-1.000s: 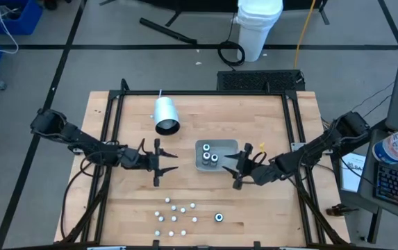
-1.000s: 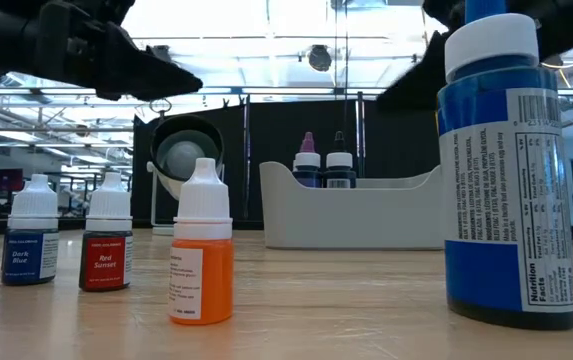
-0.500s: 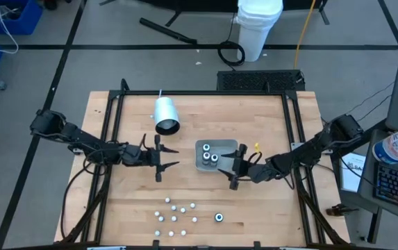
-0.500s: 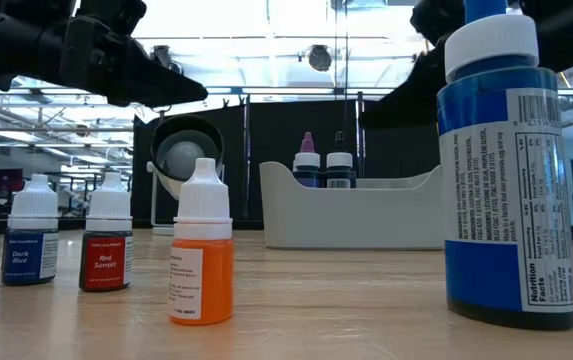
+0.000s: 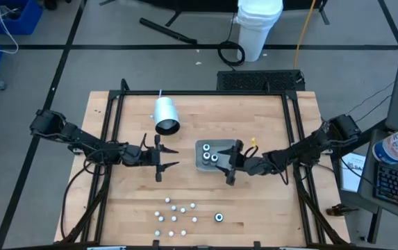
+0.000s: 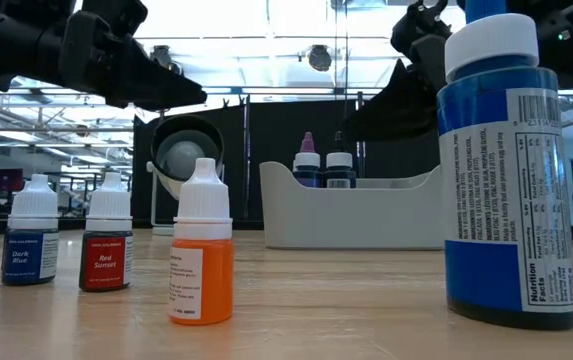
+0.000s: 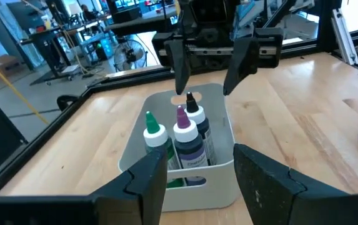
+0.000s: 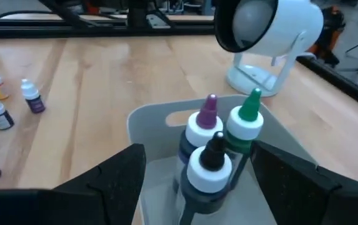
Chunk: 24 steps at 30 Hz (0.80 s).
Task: Pick & Place food coloring
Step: Put the large black food coloring bottle into the white bin
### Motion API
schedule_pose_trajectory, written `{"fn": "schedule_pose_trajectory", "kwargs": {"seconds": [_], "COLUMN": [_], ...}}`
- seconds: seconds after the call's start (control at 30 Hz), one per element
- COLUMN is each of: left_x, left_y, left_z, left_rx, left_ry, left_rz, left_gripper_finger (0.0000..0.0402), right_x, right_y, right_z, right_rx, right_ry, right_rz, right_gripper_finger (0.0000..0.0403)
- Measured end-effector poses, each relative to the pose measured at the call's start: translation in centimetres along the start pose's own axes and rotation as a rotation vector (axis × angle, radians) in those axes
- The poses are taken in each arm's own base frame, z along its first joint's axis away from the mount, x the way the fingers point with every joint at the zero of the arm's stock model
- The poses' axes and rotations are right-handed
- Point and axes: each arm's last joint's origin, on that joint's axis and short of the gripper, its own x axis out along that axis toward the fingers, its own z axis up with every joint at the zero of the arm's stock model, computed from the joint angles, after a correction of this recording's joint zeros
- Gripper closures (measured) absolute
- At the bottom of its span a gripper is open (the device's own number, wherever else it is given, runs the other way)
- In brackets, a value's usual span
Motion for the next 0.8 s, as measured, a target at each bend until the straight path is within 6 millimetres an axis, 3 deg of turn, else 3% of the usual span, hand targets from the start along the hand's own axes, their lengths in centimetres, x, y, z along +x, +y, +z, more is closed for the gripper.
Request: {"fn": "schedule_pose_trajectory", "kwargs": {"seconds": [0.6,0.8], "left_x": [0.0,0.0], "left_y": [0.0,0.0], "left_z": [-0.1,-0.1], "left_rx": [0.008,0.002], "left_ry": [0.013,0.014], "left_rz": [0.002,0.002], "left_gripper_finger": [0.0213,0.0213], "right_x": [0.7,1.5], "right_y": [-0.9,-0.8], "right_z": [0.0,-1.0], "right_rx": [0.018,0.009], "right_ry": [0.015,0.040], "right_rz": [0.021,0.030], "right_gripper_finger": [0.0124,0.0124]}}
